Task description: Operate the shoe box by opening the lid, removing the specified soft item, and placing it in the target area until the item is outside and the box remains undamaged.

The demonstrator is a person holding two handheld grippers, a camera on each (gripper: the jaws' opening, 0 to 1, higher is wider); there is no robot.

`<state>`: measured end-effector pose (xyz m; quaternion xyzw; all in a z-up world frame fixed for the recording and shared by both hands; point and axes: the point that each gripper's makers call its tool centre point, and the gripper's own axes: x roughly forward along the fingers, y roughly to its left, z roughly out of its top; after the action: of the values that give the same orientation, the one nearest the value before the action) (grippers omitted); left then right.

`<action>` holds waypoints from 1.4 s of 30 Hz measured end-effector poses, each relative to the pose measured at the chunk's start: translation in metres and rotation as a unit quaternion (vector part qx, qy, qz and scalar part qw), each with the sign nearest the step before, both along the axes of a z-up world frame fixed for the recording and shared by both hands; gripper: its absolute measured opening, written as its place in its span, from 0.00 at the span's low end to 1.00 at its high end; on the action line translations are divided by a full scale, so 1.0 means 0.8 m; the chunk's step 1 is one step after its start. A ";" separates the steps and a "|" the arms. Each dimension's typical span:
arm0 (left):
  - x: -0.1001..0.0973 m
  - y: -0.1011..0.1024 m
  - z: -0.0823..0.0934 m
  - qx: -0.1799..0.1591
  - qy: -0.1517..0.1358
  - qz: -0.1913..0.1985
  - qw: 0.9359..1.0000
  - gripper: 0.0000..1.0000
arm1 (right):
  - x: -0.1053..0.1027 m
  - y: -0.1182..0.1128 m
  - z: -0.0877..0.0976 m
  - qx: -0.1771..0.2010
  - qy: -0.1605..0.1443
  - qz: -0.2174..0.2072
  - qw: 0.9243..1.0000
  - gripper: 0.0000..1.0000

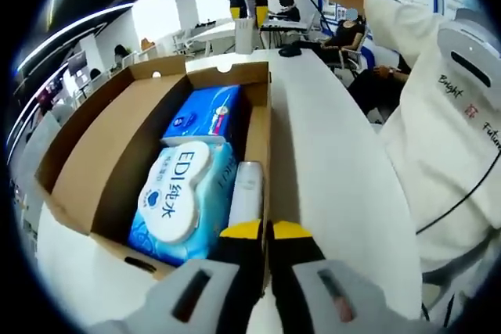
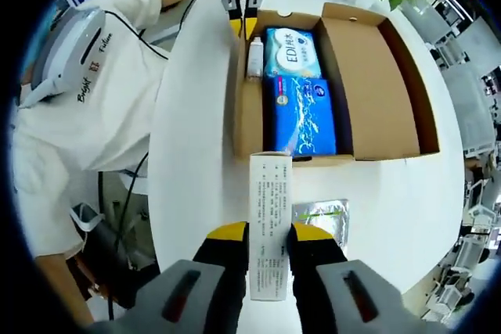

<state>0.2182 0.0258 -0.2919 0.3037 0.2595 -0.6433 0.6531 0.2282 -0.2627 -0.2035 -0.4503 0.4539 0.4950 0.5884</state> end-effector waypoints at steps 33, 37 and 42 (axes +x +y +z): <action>0.001 0.000 0.000 0.000 0.002 0.009 1.000 0.02 | -0.021 -0.074 -0.081 -0.032 0.022 0.000 0.999 0.19; 0.001 0.000 0.000 -0.002 0.003 0.007 1.000 0.02 | -0.023 -0.075 -0.091 -0.038 0.028 0.013 0.999 0.19; 0.000 0.000 0.000 0.000 0.005 0.007 1.000 0.02 | -0.022 -0.076 -0.104 -0.043 0.034 0.013 0.998 0.19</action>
<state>0.2184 0.0262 -0.2922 0.2983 0.2651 -0.6405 0.6562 0.2105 -0.3239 -0.2865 -0.4637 0.4884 0.4977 0.5466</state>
